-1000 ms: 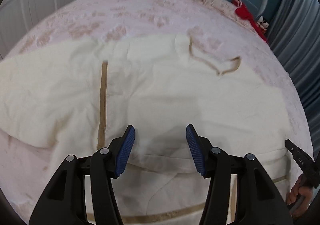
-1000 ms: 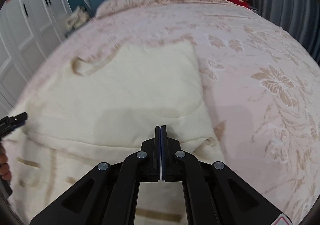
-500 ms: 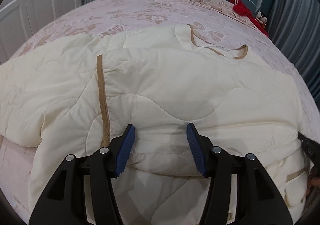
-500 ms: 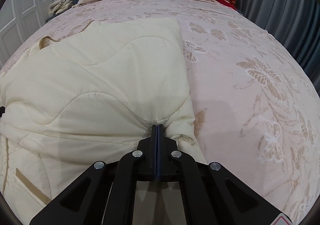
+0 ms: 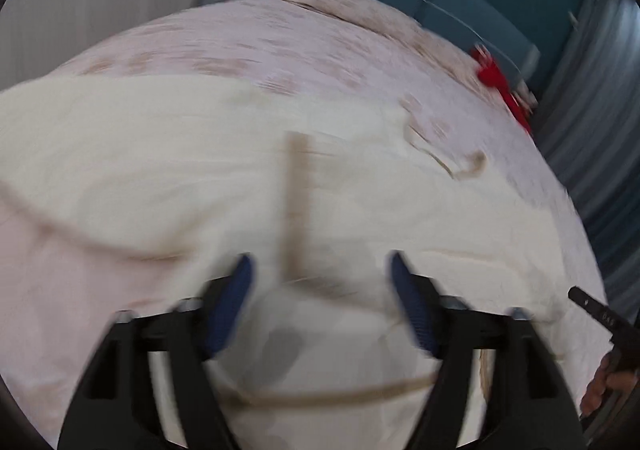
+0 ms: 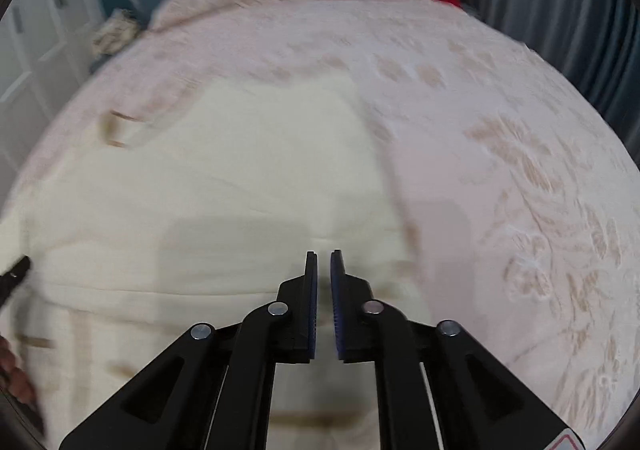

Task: Fold large clothes

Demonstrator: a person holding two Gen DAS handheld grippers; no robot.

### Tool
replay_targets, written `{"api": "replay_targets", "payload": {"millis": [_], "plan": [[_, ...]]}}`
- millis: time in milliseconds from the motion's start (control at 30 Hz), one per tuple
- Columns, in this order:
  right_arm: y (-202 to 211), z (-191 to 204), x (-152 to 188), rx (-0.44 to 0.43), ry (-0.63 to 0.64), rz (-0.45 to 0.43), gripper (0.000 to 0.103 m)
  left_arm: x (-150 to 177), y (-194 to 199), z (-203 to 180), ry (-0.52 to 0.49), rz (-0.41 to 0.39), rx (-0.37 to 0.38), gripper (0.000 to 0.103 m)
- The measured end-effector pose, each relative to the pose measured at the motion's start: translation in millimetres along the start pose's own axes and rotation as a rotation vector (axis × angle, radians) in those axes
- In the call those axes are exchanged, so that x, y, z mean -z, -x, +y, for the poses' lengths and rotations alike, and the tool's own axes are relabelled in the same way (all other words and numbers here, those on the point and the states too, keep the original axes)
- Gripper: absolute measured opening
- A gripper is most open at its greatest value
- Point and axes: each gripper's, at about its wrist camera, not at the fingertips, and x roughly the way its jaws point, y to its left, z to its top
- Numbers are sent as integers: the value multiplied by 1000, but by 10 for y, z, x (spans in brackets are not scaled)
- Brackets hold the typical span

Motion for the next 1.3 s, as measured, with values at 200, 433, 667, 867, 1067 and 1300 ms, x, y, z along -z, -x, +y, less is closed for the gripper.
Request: {"api": "replay_targets", "payload": {"millis": [200,433,667,867,1067,1300], "plan": [[284,1426,78,-257,151,9,9,-118,608,1208,267,-26,-48,87],[-6,2705,313,-361,237,93,9,-410,883,2425,431,-82,-217,87],[-378,3025,464,-304,249,145,10,-641,697,3218,614,-117,-202,86],[-246,3129,430,-277,305,110,12,-723,544,3230,562,-101,-172,42],[-219,3538,459,-389,338,135,12,-845,587,3142,524,-100,-154,9],[-467,3586,630,-378,331,163,9,-1446,1159,2471,344,-256,-47,4]]}}
